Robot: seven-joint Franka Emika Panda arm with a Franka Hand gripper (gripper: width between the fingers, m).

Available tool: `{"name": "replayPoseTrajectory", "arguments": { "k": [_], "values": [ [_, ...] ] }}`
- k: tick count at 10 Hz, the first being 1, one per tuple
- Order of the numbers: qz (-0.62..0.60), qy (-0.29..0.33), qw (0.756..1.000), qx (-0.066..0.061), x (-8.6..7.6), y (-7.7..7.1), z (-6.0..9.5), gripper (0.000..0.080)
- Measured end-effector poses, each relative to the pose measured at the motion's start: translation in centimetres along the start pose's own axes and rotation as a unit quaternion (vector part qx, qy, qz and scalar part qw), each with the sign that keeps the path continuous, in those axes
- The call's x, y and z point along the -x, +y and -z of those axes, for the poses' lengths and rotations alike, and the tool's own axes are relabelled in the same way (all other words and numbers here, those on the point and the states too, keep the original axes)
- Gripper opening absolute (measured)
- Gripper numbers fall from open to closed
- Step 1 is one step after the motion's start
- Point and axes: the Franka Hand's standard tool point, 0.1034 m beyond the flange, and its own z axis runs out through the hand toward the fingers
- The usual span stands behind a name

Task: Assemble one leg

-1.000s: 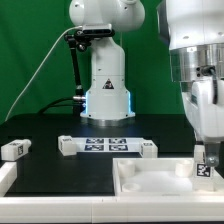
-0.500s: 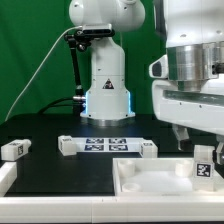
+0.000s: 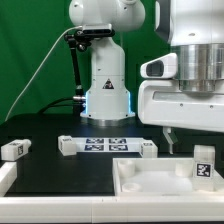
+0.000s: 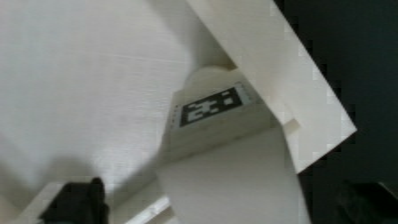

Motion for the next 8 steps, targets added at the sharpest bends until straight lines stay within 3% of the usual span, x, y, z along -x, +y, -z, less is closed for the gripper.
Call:
{"name": "replayPoseTrajectory", "arguments": {
  "k": [3,5,7,8],
  "values": [
    [0.121,0.015,0.993,-0.008,0.06,-0.60,-0.08,0.0649],
    [0.135,0.015,0.991,-0.007,-0.09,-0.45,-0.09,0.0649],
    [0.135,0.015,0.991,-0.007,-0.09,-0.44,-0.11,0.0421],
    [0.135,0.015,0.991,-0.007,-0.10,-0.43,-0.11,0.0421]
  ]
}}
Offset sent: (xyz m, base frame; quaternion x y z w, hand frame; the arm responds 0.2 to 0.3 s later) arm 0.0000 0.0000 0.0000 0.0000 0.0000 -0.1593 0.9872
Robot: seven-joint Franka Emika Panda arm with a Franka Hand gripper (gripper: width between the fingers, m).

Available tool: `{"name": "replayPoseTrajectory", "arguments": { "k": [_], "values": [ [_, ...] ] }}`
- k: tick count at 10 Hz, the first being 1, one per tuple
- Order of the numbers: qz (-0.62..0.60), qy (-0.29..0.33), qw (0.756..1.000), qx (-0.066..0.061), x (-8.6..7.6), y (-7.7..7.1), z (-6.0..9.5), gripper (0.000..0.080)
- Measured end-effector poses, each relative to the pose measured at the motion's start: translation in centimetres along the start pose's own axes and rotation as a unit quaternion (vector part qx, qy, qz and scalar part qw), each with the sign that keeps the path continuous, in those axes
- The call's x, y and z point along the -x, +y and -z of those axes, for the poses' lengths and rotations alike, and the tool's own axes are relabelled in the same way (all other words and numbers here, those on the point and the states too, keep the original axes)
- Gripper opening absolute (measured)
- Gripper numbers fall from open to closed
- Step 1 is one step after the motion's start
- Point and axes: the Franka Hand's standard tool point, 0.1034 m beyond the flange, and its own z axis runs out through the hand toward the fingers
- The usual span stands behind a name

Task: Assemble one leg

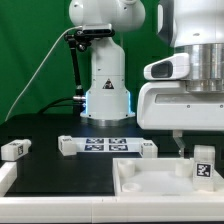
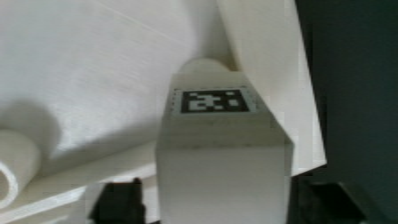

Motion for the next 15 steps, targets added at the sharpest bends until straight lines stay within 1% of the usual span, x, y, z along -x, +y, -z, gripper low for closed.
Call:
{"name": "replayPoseTrajectory", "arguments": {
  "k": [1,3,4,5,7,8,9,10,12,13,15],
  "values": [
    [-0.005,0.000,1.000,0.000,0.0,0.0,0.0,0.0290],
    [-0.027,0.001,1.000,0.000,-0.1,0.1,0.0,0.0290],
    [-0.072,0.009,0.997,-0.005,-0.2,0.2,0.0,0.0291],
    [-0.160,0.015,0.987,-0.007,-0.1,0.5,0.0,0.0291],
    [-0.276,0.019,0.961,-0.016,-0.1,0.7,0.1,0.0291],
    [-0.337,0.018,0.941,-0.018,0.0,0.7,0.1,0.0292],
    [-0.387,0.018,0.922,-0.017,0.1,0.7,0.1,0.0292],
    [-0.447,0.018,0.894,-0.016,0.1,0.8,0.0,0.0292],
    [-0.561,0.010,0.828,-0.019,0.3,0.9,0.0,0.0294],
    [-0.602,0.007,0.799,-0.020,0.3,0.9,0.0,0.0294],
    [-0.706,0.005,0.708,-0.018,0.4,1.1,0.0,0.0294]
  ]
}}
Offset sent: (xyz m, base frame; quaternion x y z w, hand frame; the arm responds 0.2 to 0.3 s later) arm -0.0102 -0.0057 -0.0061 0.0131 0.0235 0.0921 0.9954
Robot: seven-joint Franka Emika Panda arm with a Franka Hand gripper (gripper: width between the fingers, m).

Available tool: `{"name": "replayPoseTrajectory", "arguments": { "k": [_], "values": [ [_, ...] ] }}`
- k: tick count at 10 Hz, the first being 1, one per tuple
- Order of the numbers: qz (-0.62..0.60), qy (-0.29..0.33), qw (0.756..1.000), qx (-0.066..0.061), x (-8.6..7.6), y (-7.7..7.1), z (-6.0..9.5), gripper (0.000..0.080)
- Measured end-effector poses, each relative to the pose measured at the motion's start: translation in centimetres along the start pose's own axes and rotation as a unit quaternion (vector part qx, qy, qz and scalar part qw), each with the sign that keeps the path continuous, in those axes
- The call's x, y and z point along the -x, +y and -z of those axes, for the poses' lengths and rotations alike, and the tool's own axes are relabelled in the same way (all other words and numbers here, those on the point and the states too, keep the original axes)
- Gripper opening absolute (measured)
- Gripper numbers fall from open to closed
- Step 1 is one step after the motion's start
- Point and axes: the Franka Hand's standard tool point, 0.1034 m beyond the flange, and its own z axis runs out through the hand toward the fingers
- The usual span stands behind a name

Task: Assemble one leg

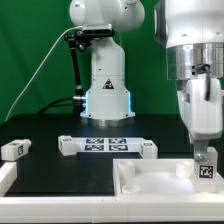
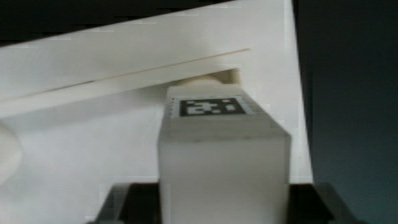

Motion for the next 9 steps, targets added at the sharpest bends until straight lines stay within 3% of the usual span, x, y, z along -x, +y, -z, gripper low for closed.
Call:
{"name": "replayPoseTrajectory", "arguments": {
  "k": [5,6,7,8,9],
  "values": [
    [-0.056,0.002,0.998,0.003,-0.60,-0.01,0.04,0.0297],
    [-0.065,-0.003,0.998,0.005,-0.44,0.10,-0.02,0.0372],
    [-0.074,-0.008,0.997,0.007,-0.20,0.24,-0.09,0.0507],
    [-0.056,-0.009,0.998,0.007,-0.18,0.26,-0.09,0.0507],
    [-0.056,-0.009,0.998,0.007,-0.18,0.26,-0.09,0.0619]
  ]
}}
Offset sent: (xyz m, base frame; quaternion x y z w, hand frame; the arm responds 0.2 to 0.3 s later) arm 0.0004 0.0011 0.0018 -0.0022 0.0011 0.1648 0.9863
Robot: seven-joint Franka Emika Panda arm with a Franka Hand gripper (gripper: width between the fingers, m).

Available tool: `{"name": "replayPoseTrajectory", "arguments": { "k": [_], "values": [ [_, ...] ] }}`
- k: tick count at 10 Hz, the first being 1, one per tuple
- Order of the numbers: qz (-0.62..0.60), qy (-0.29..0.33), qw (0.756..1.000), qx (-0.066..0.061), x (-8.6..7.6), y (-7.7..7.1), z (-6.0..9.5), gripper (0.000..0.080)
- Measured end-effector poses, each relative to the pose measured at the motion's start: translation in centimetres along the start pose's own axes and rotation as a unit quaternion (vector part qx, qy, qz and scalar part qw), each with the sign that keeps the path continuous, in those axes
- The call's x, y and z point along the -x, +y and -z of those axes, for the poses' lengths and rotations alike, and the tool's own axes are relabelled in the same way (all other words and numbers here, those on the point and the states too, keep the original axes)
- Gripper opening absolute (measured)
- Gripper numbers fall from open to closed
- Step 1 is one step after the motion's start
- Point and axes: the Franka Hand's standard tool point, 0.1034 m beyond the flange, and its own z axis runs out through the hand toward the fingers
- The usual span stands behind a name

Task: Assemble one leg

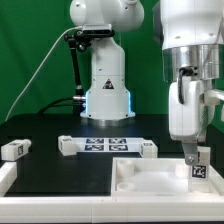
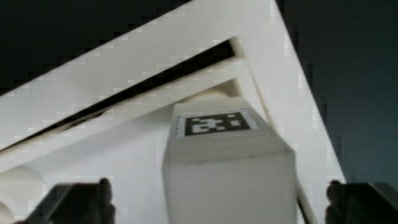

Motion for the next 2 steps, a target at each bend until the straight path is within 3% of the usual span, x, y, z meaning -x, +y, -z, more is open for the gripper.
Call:
{"name": "replayPoseTrajectory", "arguments": {
  "k": [2],
  "values": [
    [0.001,0.000,1.000,0.000,0.00,0.00,0.00,0.0640]
  ]
}}
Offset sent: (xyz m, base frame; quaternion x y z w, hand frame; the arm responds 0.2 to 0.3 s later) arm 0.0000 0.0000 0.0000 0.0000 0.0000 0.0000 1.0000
